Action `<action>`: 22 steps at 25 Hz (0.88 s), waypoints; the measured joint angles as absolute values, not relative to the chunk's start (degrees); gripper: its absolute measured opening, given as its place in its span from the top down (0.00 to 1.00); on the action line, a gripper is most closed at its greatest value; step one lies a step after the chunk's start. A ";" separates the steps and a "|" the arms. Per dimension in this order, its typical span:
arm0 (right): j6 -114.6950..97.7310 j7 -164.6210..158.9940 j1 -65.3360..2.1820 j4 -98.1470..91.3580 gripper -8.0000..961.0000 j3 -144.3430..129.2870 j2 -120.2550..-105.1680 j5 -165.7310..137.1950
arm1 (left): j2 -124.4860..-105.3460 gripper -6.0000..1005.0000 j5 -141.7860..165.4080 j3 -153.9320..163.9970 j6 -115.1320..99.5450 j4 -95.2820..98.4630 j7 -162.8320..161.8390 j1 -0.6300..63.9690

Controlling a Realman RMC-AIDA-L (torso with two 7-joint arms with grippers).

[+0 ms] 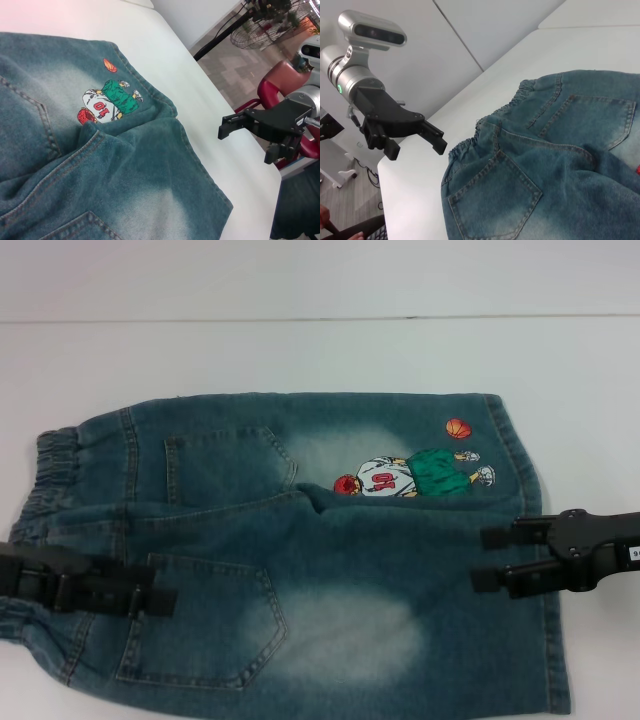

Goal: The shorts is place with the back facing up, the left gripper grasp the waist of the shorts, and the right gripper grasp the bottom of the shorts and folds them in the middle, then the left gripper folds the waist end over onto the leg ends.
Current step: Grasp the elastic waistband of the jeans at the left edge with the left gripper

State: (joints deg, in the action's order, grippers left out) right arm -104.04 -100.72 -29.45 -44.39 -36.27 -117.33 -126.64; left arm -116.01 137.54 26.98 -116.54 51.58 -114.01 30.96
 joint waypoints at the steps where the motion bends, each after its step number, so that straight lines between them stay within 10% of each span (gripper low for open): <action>1: -104.04 -100.72 -29.45 -44.38 0.02 -36.28 -117.33 -126.64 | -116.01 0.07 137.54 26.98 -116.53 51.58 -114.01 30.96; 22: -103.42 -99.64 -30.00 -44.02 0.02 -36.12 -117.33 -126.65 | -113.69 0.07 147.10 24.94 -113.23 55.11 -133.06 32.73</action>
